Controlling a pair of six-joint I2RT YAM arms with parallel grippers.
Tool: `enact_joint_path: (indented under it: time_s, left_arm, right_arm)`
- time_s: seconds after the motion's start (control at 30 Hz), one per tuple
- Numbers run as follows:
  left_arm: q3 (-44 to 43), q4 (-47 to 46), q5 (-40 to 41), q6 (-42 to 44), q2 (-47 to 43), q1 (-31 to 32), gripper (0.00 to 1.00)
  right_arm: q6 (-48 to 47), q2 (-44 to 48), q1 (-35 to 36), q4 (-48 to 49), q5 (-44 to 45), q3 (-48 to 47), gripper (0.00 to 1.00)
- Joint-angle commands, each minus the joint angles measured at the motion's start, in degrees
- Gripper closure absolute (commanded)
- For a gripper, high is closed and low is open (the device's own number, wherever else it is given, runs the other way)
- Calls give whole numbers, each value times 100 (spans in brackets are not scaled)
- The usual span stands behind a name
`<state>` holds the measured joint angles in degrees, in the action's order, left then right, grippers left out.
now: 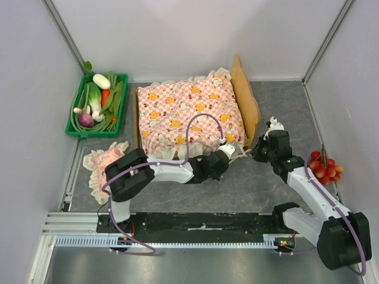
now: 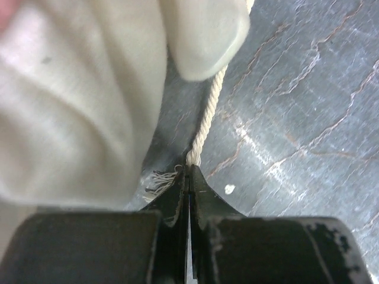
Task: Set up the pet bed
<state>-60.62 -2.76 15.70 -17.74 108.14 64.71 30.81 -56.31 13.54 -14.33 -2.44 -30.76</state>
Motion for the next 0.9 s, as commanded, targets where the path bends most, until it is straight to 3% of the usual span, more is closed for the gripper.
enact_joint_path:
  time_s: [0.0,0.57,0.87]
  left_arm:
    - [199,241,293,-116,-670,24,98]
    - [1219,1216,864,-599,-2068,16,98]
    - [1545,1454,1225,-907,-2622,-55,98]
  right_arm:
    - [-321,-335,-308,27,209,-518,100]
    - [-549,-942,-1669,281,-46,-1361,100]
    - [-277,-1127,-1925,483,-231,-1502,100]
